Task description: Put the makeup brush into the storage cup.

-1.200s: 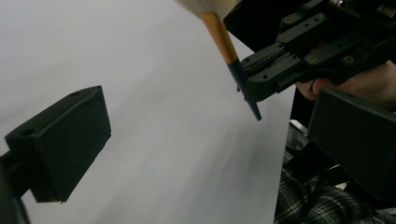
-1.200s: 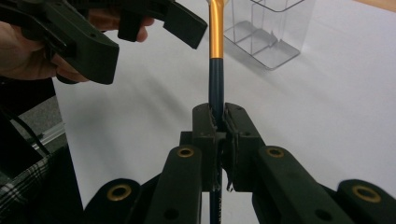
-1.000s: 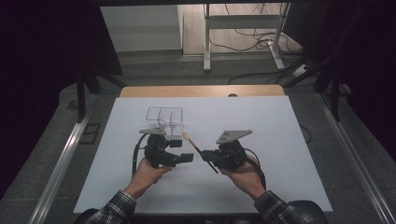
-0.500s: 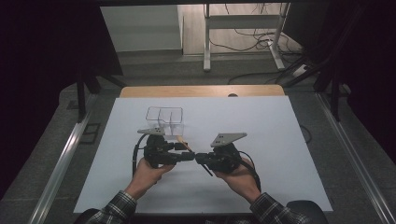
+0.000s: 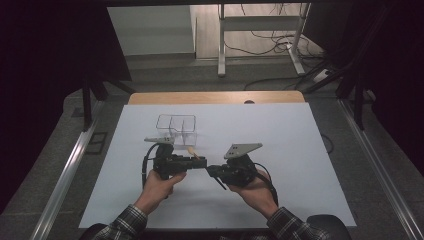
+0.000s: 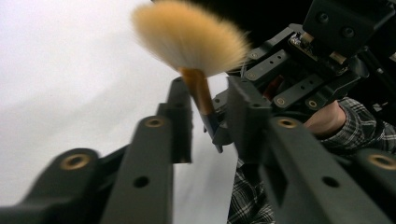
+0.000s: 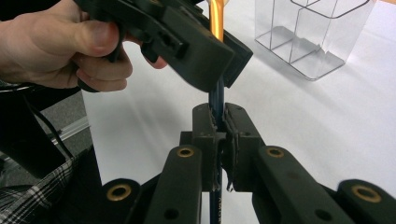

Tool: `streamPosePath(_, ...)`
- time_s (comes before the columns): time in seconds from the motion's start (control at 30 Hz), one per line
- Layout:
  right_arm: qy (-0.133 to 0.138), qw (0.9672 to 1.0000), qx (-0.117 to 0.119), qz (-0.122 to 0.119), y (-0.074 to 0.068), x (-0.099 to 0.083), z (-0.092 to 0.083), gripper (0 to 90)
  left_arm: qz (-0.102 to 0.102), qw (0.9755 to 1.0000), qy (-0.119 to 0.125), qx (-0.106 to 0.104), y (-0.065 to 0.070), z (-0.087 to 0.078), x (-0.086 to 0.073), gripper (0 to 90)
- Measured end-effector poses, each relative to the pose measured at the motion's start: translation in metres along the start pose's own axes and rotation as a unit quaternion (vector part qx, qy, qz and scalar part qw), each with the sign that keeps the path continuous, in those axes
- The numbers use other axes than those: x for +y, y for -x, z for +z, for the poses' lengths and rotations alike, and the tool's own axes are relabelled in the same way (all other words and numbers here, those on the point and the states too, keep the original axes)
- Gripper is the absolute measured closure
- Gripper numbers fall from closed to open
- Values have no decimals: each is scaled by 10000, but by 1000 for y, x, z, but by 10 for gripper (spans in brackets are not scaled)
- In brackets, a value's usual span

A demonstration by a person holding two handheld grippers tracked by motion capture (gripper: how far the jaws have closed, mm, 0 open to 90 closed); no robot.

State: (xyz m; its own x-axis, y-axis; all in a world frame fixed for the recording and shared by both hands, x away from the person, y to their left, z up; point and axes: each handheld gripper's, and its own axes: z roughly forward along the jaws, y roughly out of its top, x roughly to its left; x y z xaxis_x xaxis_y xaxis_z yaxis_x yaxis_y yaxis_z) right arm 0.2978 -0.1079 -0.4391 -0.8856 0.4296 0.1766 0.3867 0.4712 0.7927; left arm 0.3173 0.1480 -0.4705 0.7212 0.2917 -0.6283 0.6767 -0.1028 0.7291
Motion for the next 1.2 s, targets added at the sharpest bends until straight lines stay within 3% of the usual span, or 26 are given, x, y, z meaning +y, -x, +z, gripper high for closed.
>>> streamPosePath(0.07,-13,10000,12,-23,-1,0,1,834,-83,9999,30,-119,-1,0,-1,812)
streamPosePath(0.27,-45,10000,26,-36,0,-1,2,823,-49,10000,-40,-30,1,1,0,832)
streamPosePath(0.3,-50,10000,34,-30,0,-1,3,748,-15,10000,-54,15,2,1,0,832)
streamPosePath(0.33,-50,10000,34,-30,0,-1,3,748,0,10000,-53,48,3,0,0,832)
streamPosePath(0.37,-105,9999,18,21,1,-1,5,630,20,9999,-61,97,3,0,1,832)
streamPosePath(0.63,-461,9989,18,57,5,-3,11,368,56,9993,-166,331,3,-1,2,831)
streamPosePath(0.9,-653,9979,28,-43,9,-7,16,229,120,9986,-187,490,4,-5,3,831)
streamPosePath(1.2,-772,9970,-61,86,17,-12,17,82,262,9972,-239,662,4,-9,3,830)
